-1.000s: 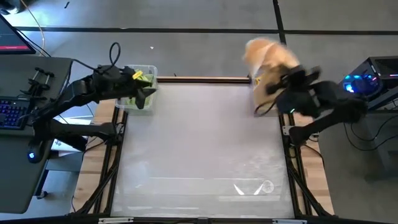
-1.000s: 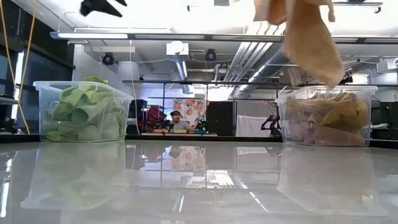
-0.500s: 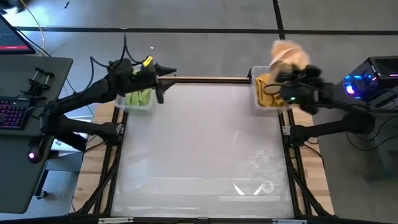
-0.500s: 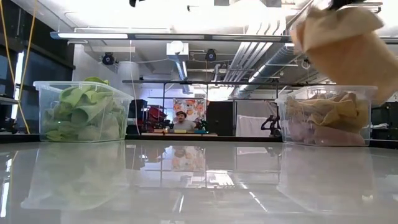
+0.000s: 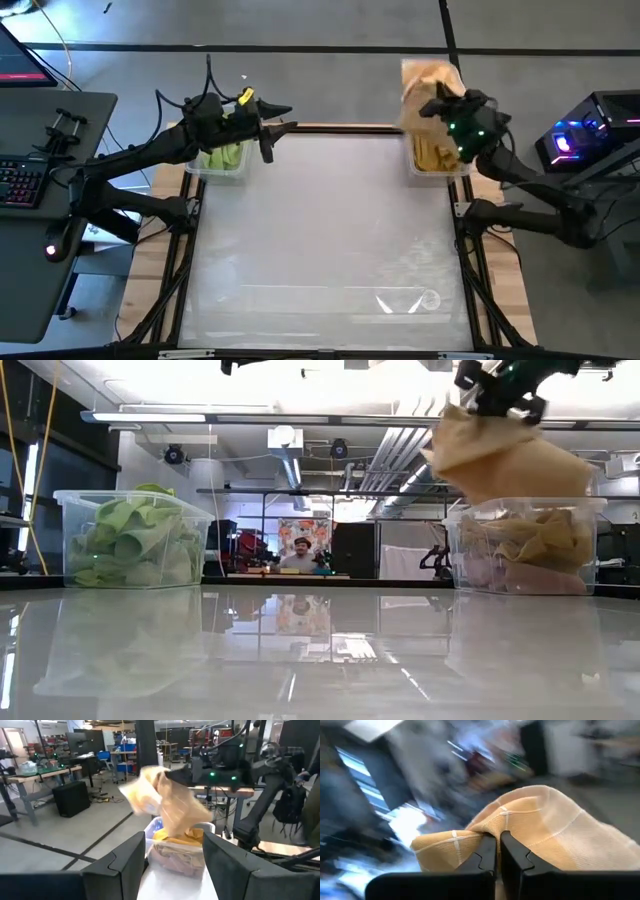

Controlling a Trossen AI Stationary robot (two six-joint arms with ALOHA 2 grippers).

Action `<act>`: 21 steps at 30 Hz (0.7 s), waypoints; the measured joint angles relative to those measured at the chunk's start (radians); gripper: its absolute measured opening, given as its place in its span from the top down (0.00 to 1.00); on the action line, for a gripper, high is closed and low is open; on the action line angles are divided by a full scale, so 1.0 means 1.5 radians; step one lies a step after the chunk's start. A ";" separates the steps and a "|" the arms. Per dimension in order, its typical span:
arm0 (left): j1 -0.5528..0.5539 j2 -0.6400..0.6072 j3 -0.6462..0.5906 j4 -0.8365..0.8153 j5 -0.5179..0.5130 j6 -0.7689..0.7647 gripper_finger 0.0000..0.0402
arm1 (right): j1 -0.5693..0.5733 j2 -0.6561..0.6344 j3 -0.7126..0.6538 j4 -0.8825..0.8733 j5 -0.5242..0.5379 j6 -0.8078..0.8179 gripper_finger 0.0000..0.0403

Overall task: Sort towels by color in basket
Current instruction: Put the light yellow kitchen towel into the right transparent bin

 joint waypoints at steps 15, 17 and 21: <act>0.001 0.000 0.000 -0.019 -0.002 -0.025 0.54 | -0.132 -0.070 -0.144 -0.190 -0.172 0.078 1.00; 0.001 0.000 0.000 -0.019 -0.001 -0.025 0.54 | -0.126 -0.072 -0.160 -0.204 -0.166 0.095 1.00; 0.001 0.000 0.000 -0.022 -0.001 -0.025 0.54 | -0.123 -0.072 -0.179 -0.243 -0.143 0.126 1.00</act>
